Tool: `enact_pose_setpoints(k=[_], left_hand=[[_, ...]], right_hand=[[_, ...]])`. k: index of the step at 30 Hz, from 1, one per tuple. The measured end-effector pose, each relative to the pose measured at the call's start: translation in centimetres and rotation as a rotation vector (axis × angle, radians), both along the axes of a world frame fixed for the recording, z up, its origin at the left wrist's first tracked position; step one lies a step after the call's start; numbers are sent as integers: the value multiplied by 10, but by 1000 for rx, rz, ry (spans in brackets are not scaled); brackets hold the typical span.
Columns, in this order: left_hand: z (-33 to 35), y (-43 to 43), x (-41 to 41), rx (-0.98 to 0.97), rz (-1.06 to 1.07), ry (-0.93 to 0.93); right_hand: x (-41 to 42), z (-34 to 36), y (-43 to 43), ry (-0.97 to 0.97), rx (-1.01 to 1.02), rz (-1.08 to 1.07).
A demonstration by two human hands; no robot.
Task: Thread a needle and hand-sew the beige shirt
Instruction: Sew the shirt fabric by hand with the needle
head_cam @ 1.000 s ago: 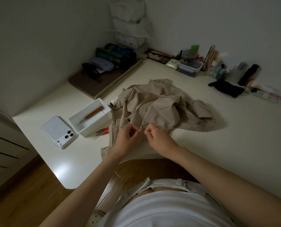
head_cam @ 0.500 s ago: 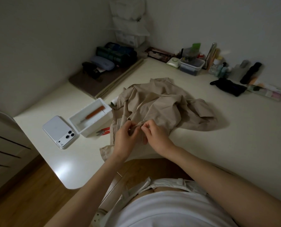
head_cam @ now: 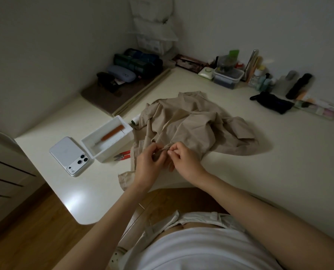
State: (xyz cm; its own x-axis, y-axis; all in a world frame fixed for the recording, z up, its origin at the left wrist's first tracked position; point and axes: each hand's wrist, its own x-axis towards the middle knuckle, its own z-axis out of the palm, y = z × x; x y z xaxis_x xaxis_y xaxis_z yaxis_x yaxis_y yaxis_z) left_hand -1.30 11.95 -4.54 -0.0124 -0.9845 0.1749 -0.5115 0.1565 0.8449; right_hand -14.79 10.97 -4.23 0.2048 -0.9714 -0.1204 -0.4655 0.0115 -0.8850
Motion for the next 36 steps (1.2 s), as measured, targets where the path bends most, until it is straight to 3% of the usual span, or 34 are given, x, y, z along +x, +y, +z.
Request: enact_pose_setpoints(k=[9,17,26,33,36], left_hand=[[5,-5,9,87,116,46],[10,-3,4,103,63,95],[12,0,4,170,-73,154],[9,-5,12,129,-80,10],[10,-4,14,115,-120,-37]], right_hand=[[-4,0,1,-5,26,90],[-1,6,0,-56,-11,40],[-4,5,0,60,-3,68],[-15,3,-1,-32,-60,-4],[-19,8,-7,60,-147,-33]])
